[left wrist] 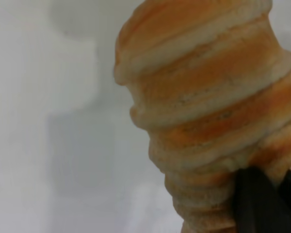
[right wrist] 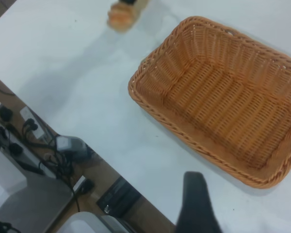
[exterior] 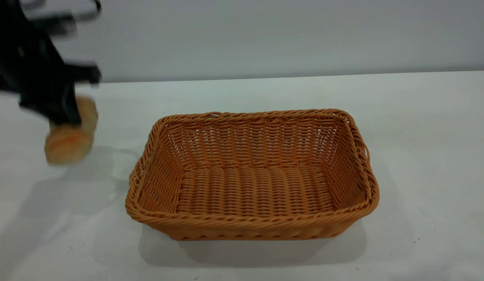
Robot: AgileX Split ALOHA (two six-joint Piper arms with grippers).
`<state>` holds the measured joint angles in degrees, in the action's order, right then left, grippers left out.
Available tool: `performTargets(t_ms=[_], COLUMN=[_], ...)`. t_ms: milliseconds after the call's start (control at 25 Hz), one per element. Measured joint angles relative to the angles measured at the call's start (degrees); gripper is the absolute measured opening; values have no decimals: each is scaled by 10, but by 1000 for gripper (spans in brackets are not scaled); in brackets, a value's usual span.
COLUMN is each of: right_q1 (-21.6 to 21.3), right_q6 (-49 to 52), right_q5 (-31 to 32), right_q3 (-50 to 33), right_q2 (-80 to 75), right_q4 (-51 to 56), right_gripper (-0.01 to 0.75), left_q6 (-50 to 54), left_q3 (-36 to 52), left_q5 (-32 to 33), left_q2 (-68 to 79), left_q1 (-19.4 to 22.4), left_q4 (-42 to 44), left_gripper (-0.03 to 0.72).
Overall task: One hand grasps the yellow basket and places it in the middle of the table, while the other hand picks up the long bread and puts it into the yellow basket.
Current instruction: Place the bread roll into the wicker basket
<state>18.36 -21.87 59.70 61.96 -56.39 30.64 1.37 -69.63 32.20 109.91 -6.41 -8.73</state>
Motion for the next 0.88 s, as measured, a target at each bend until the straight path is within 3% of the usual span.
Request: performTargets(t_ms=[320, 520, 760, 880], right_q1=[0, 0, 0, 0], right_q6=[0, 0, 0, 7], right_q5=[8, 14, 17, 22], right_q3=[0, 0, 0, 0], right_q2=[0, 7, 36, 51], right_q4=[0, 0, -5, -23], right_gripper=[535, 535, 535, 535], left_q6=[-78, -137, -182, -212], left_q3=[0, 0, 0, 0], left_q5=[-8, -56, -92, -112], left_q2=[-52, -14, 57, 79], left_q1=[-112, -177, -214, -225], left_q4=[-112, -174, -219, -239], left_gripper=[59, 59, 63, 120])
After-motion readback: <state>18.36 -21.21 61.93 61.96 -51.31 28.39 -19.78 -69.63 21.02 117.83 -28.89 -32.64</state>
